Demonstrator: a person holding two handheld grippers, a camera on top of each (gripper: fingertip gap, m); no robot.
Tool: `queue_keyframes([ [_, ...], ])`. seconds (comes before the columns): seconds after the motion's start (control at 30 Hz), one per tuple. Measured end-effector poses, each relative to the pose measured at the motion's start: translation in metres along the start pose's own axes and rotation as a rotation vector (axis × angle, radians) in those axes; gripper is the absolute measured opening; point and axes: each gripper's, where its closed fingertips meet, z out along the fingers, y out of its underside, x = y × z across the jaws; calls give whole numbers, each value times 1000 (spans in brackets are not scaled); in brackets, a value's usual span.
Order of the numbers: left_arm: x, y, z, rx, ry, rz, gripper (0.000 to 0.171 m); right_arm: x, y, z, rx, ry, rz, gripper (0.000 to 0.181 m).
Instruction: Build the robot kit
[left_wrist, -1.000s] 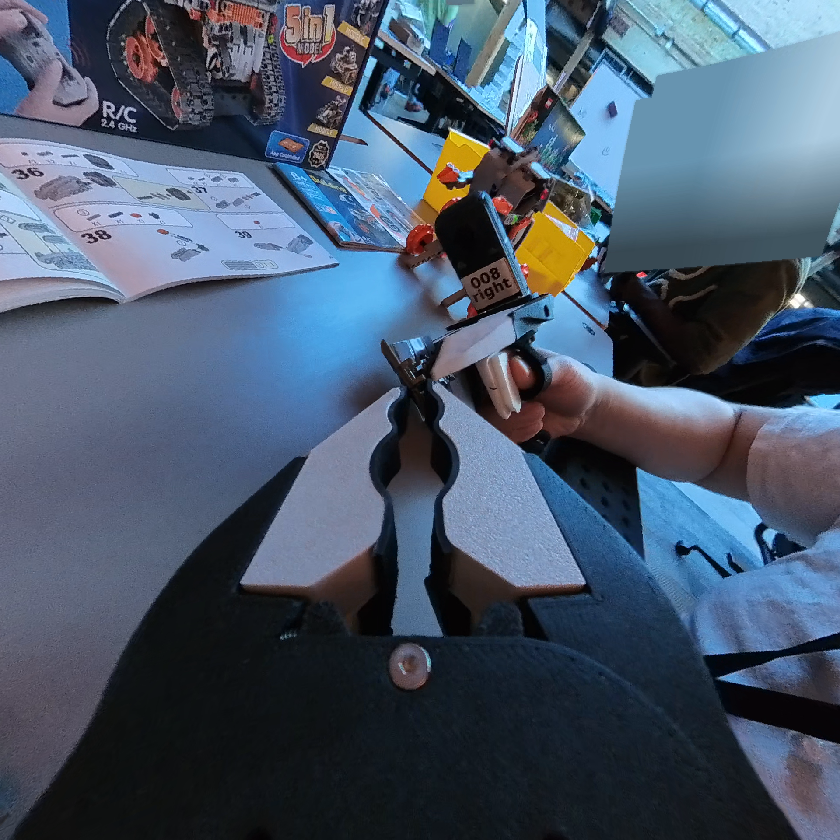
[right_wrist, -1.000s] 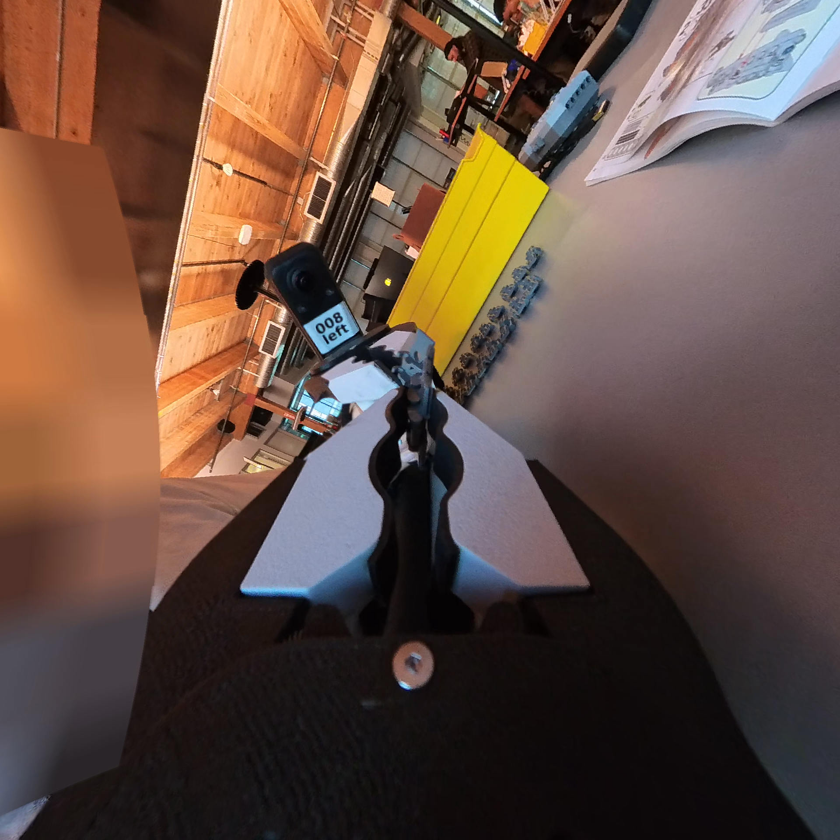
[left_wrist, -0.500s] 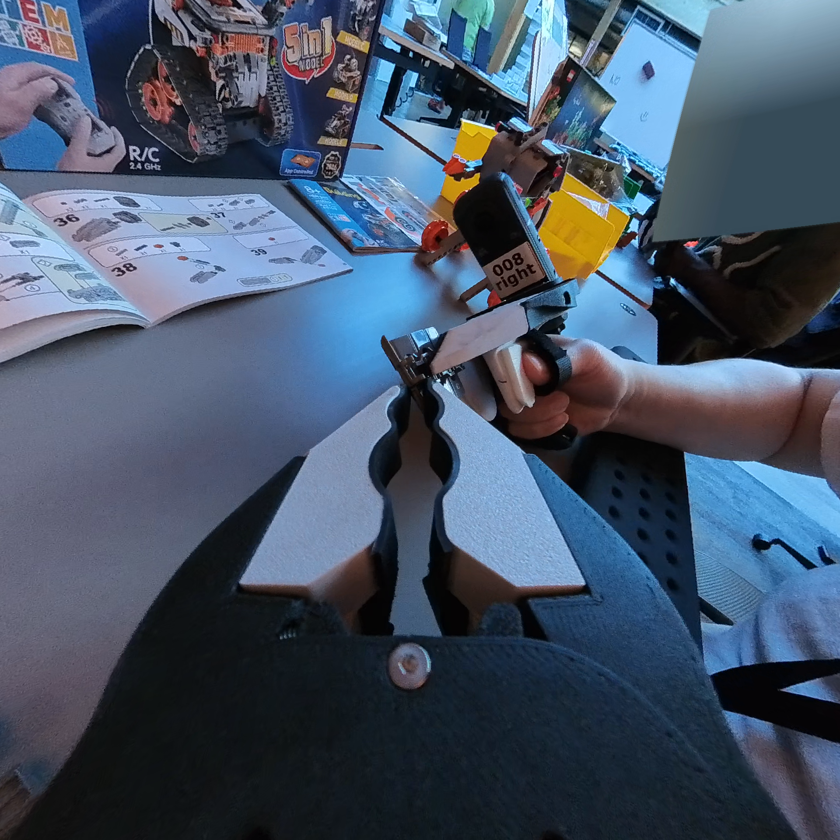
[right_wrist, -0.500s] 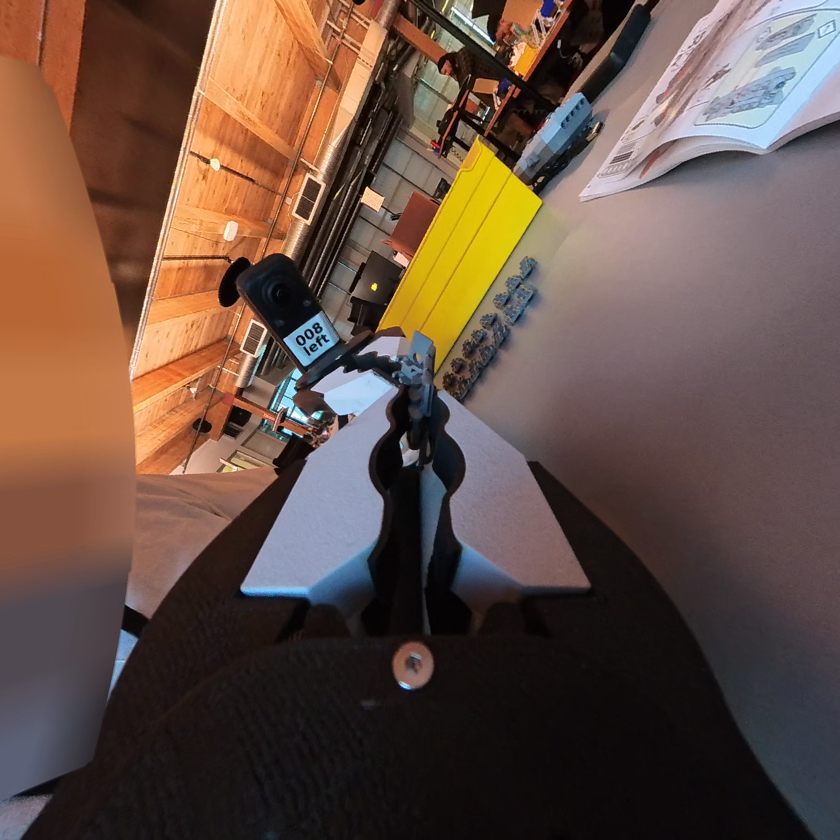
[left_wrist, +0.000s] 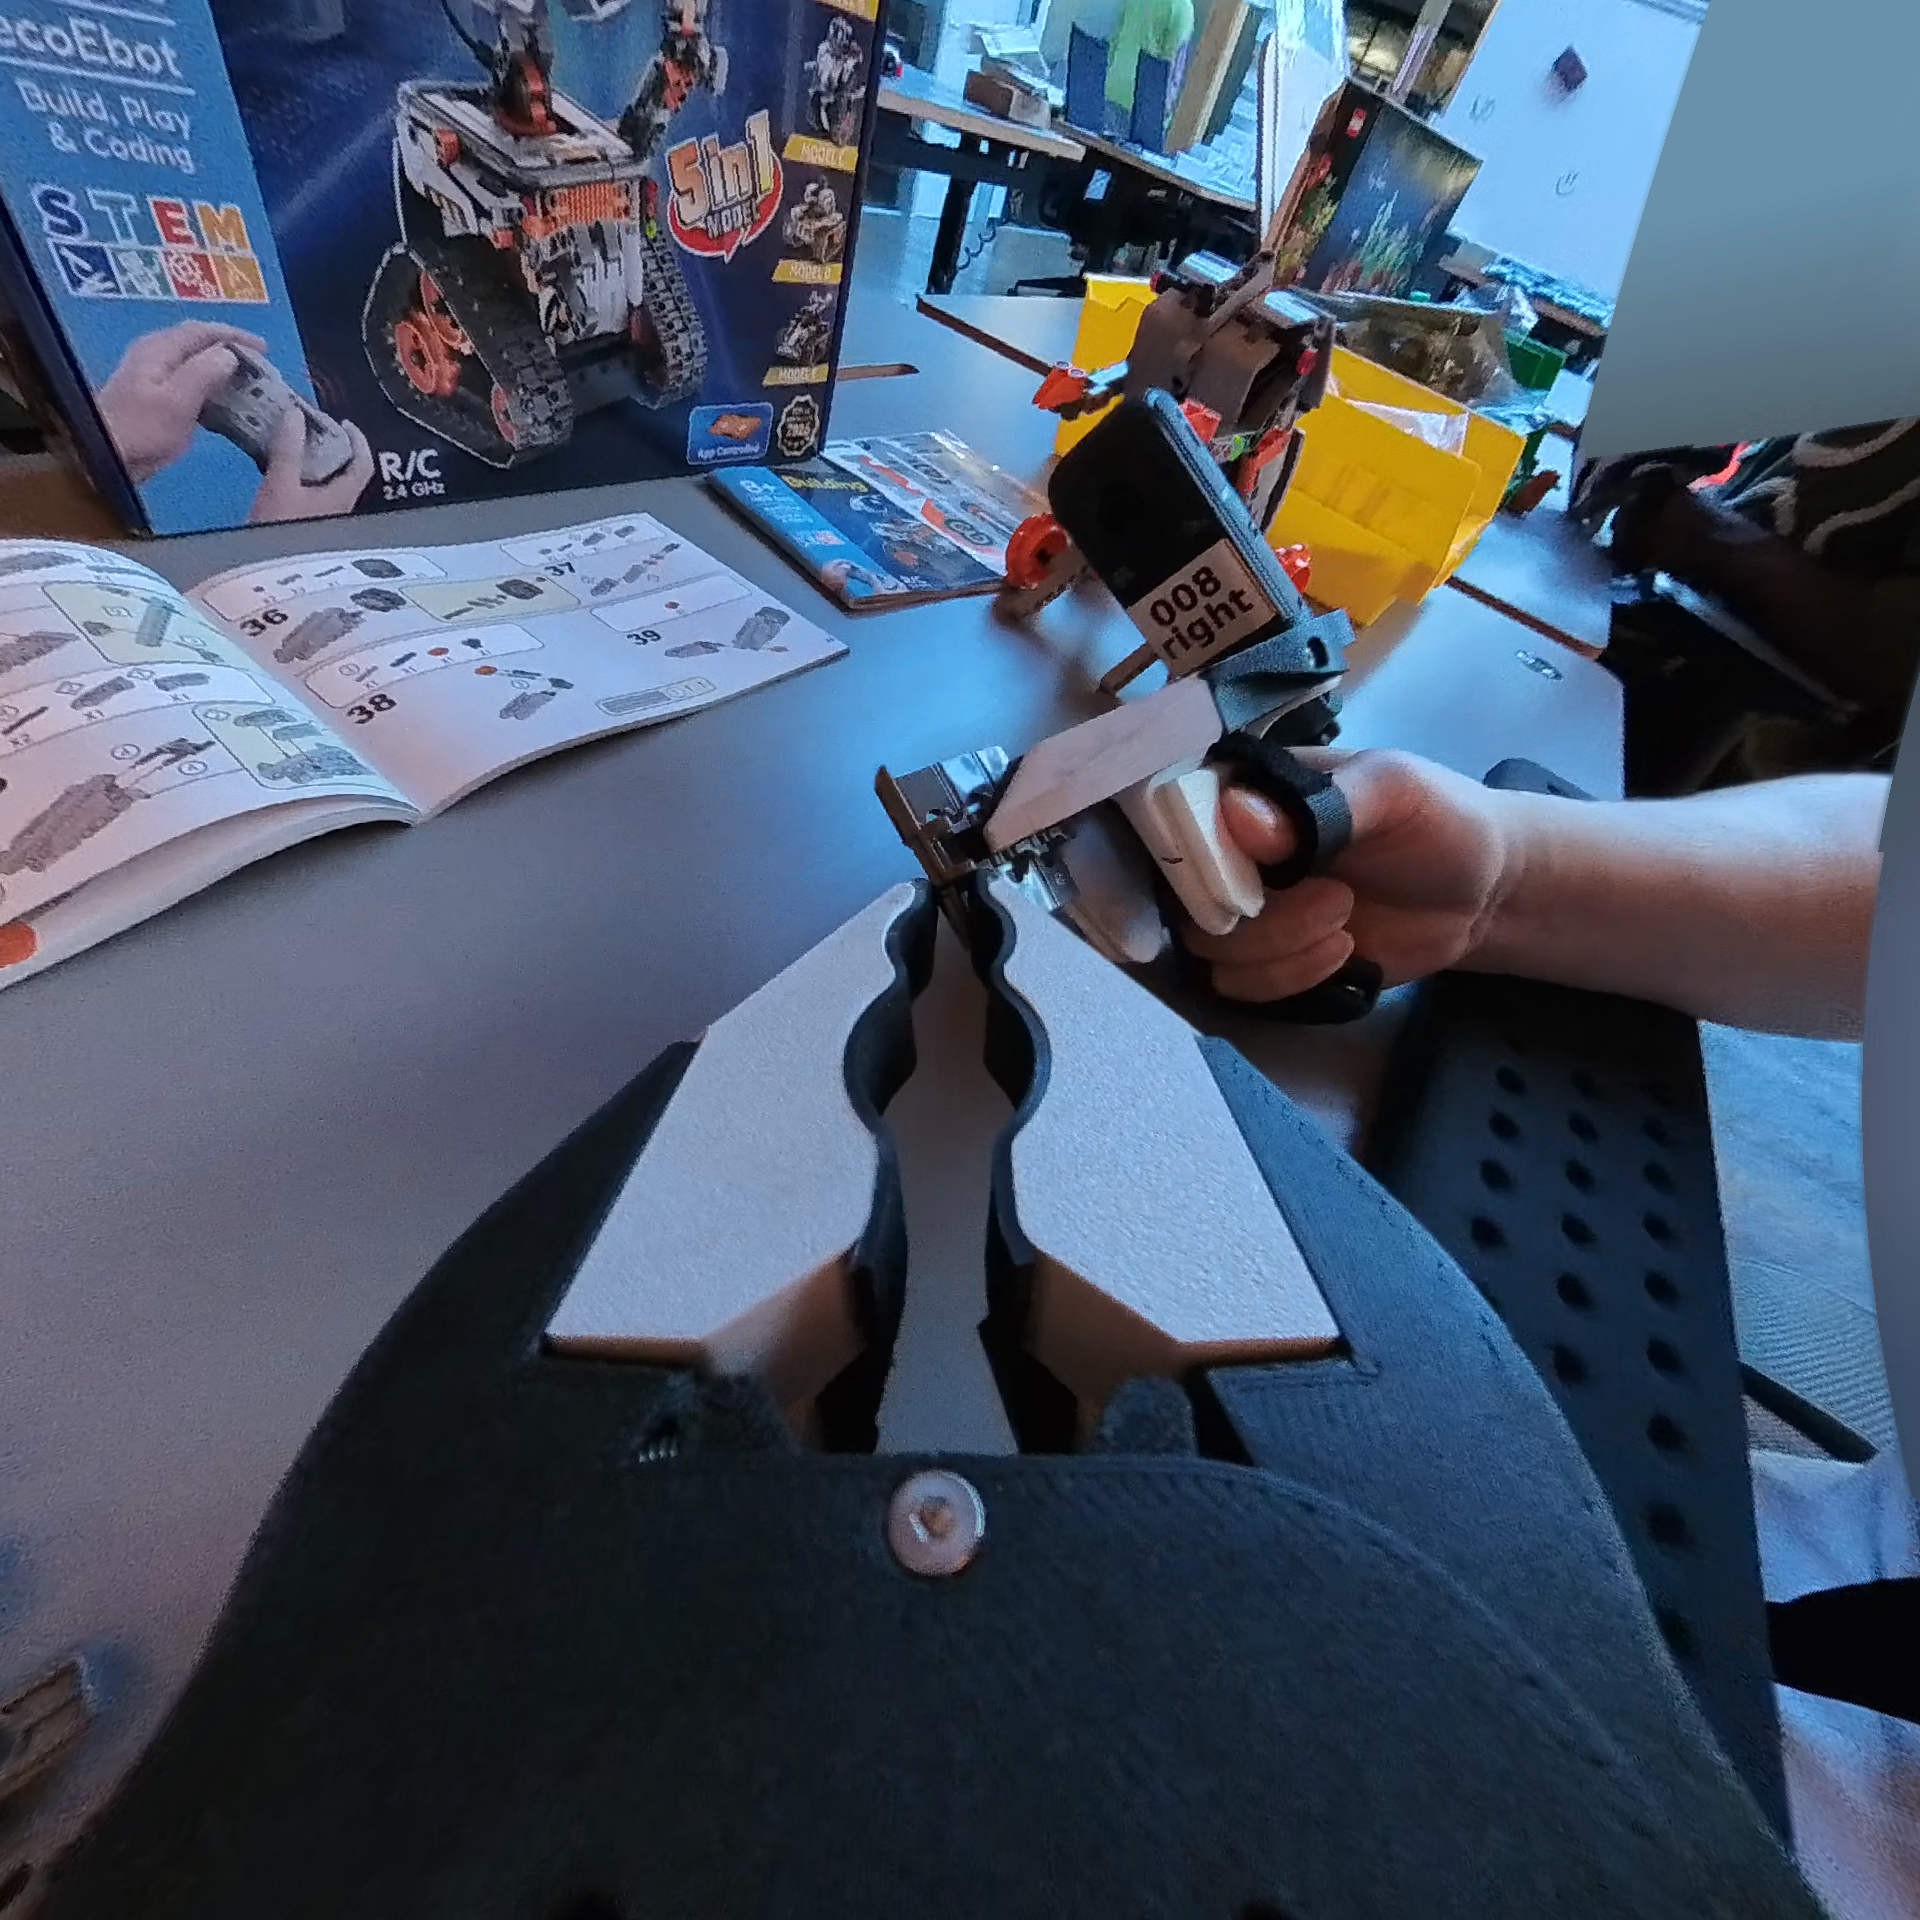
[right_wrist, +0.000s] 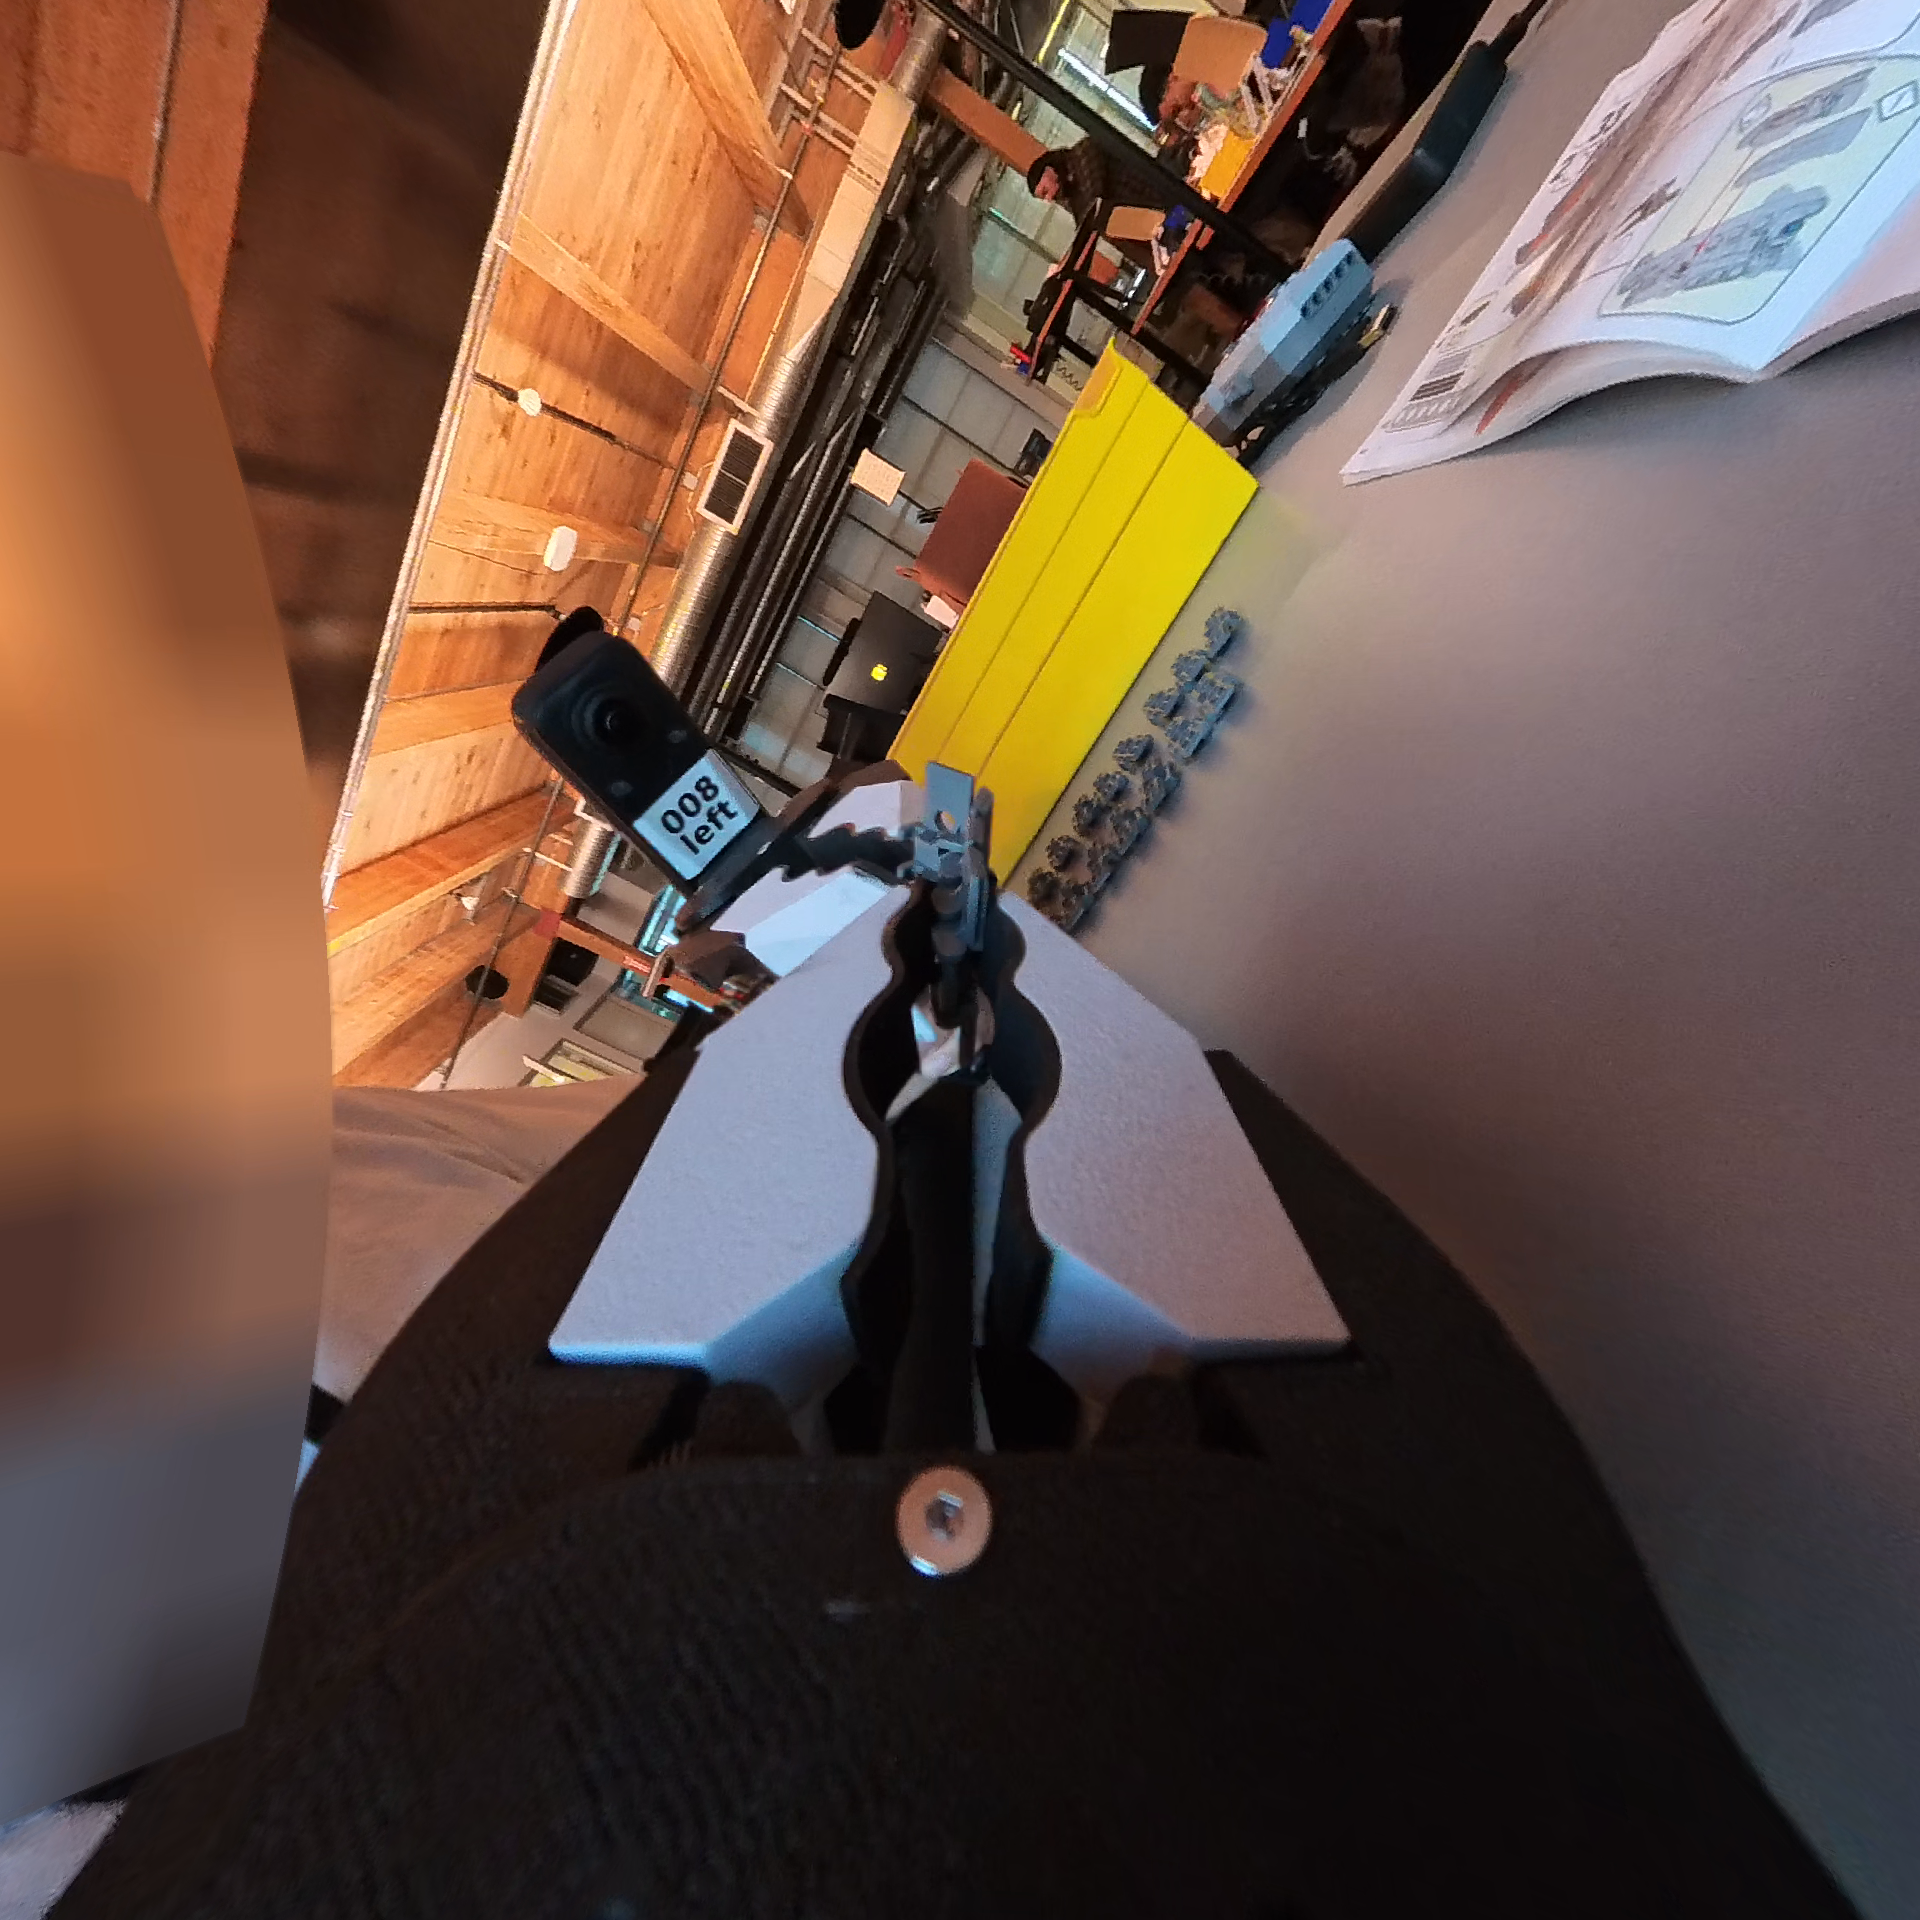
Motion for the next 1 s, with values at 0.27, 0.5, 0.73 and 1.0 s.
queue_keyframes([
  [0.27,0,-20,-14,117,199,-303,24,-3,-6,-6,-4,48,-188,5],
  [0.5,-1,-17,-13,93,168,-258,21,-17,1,0,-33,-25,-201,5],
  [0.73,14,-16,-16,78,425,-519,6,-28,3,1,-51,-161,-41,5],
  [1.0,-6,-11,-21,91,361,-612,5,-3,-12,-6,-50,138,-435,38],
])
